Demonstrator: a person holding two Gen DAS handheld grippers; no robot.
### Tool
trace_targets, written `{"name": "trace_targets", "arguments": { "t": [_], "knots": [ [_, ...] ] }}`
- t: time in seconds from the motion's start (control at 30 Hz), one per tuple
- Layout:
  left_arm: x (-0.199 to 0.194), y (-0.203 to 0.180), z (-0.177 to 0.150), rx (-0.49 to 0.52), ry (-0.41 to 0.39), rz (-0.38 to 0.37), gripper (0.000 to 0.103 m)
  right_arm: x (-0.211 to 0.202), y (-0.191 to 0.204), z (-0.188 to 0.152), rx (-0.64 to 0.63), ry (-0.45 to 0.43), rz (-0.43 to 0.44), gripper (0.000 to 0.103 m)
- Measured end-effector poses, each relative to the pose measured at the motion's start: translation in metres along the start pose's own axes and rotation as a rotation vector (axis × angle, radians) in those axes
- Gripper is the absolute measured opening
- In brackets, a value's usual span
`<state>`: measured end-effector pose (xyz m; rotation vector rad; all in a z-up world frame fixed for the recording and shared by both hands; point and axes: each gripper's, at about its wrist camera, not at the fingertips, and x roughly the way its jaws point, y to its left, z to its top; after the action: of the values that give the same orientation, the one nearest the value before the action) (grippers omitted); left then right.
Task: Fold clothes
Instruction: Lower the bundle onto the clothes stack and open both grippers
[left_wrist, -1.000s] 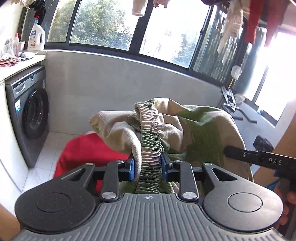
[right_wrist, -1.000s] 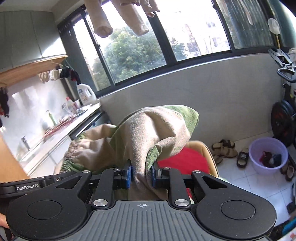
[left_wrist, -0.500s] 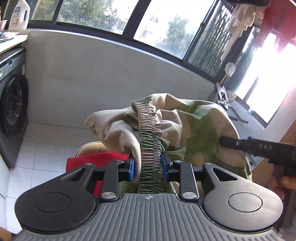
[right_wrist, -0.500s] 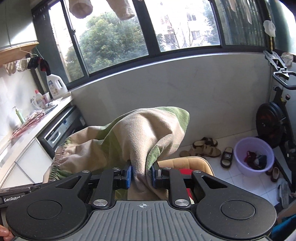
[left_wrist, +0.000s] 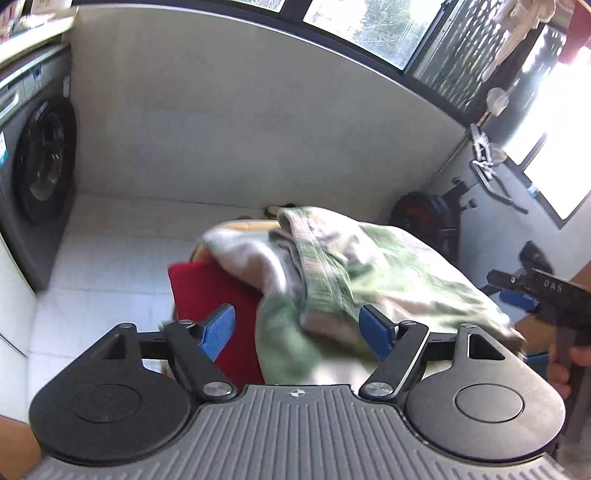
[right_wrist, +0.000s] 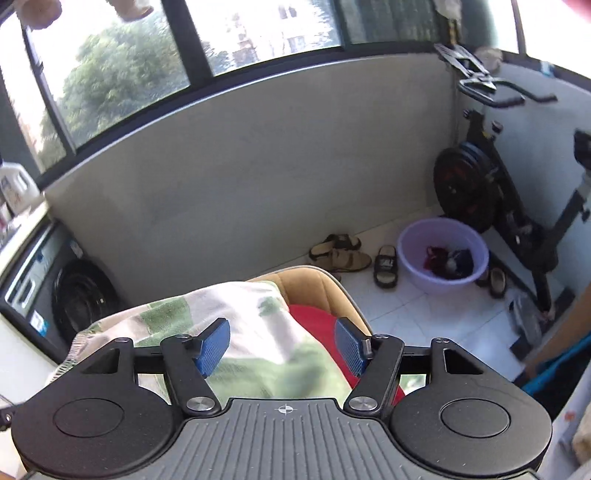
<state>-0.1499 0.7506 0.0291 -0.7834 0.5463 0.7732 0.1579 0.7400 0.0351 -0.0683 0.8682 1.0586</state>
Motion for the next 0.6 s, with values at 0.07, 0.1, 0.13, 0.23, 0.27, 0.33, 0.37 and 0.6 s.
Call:
{"name": "trace_targets", "arguments": {
  "t": [0.07,0.1,0.13,0.23,0.27,0.33,0.37,0.6],
  "knots": [
    [-0.003,0.002,-0.012,-0.024,0.003,-0.025,0.072,-0.013,-0.024,-0.015,0.089,0.008,0.038,0.061],
    [-0.004,0.004,-0.017,-0.030,0.002,-0.037,0.048,-0.015,-0.033,-0.024,0.121,0.027,0.042,0.061],
    [-0.005,0.004,-0.020,-0.029,-0.006,-0.040,0.022,-0.016,-0.040,-0.032,0.143,0.046,0.046,0.059],
    [-0.011,0.000,-0.022,-0.020,-0.039,-0.039,0.009,-0.022,-0.044,-0.048,0.140,0.028,0.051,0.010],
    [-0.016,-0.003,-0.020,-0.015,-0.054,-0.044,0.009,-0.027,-0.041,-0.045,0.131,0.000,0.058,0.009],
    [-0.035,-0.005,-0.018,-0.005,-0.090,-0.060,0.007,-0.043,-0.036,-0.039,0.111,-0.066,0.076,0.007],
    [-0.041,-0.005,-0.019,-0.001,-0.106,-0.060,0.007,-0.050,-0.033,-0.036,0.099,-0.094,0.085,0.007],
    [-0.017,0.021,-0.043,-0.029,-0.053,0.047,0.019,-0.031,-0.055,-0.056,0.084,0.011,0.030,0.009]
  ]
}}
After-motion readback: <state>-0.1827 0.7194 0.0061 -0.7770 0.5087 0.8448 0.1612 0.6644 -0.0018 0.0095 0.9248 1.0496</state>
